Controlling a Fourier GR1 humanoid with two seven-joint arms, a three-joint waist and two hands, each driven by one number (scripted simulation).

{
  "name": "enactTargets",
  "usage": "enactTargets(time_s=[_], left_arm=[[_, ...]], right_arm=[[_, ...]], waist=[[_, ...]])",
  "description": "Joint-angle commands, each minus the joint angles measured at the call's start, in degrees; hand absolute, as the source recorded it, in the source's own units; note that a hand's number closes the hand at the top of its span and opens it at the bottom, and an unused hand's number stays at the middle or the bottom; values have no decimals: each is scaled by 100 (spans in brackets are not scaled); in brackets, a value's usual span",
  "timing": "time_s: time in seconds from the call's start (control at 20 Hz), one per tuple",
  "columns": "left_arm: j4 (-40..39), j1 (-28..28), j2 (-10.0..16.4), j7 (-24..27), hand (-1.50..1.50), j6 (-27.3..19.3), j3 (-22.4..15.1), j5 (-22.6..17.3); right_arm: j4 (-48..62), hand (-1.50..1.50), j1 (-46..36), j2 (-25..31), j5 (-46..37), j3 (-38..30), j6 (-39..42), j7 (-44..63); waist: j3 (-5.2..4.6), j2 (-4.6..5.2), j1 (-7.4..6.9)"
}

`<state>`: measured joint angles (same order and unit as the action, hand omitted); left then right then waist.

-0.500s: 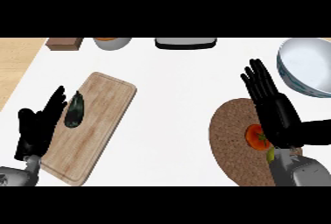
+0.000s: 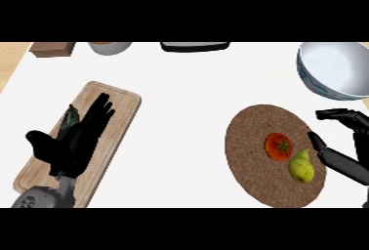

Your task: Pick the tomato from the placemat and place it in the bowl

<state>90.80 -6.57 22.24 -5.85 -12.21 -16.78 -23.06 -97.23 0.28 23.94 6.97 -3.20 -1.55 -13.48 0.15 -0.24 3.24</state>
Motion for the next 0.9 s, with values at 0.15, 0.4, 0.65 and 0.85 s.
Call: enactTargets(time_s=[0.15, 0.4, 0.65, 0.85], left_arm=[[-219, -351, -418, 121, 0, 332, -50, -258], [-113, 8, -347, 260, 0, 560, -127, -255], [-209, -24, -445, 361, 0, 537, -136, -118], [-40, -112, -573, 168, 0, 469, -221, -83]], right_arm=[[229, -150, 1279, 14, -845, 221, 521, -3107], [2, -150, 1892, 763, -2268, -223, -443, -2852], [-1219, -150, 2146, 1021, -3014, -311, -636, -661], [-2157, -150, 2497, 1203, -3527, 112, 29, 735]], waist=[[-3, 28, -118], [-26, 6, -158], [-38, 21, -239], [-35, 17, -260]])
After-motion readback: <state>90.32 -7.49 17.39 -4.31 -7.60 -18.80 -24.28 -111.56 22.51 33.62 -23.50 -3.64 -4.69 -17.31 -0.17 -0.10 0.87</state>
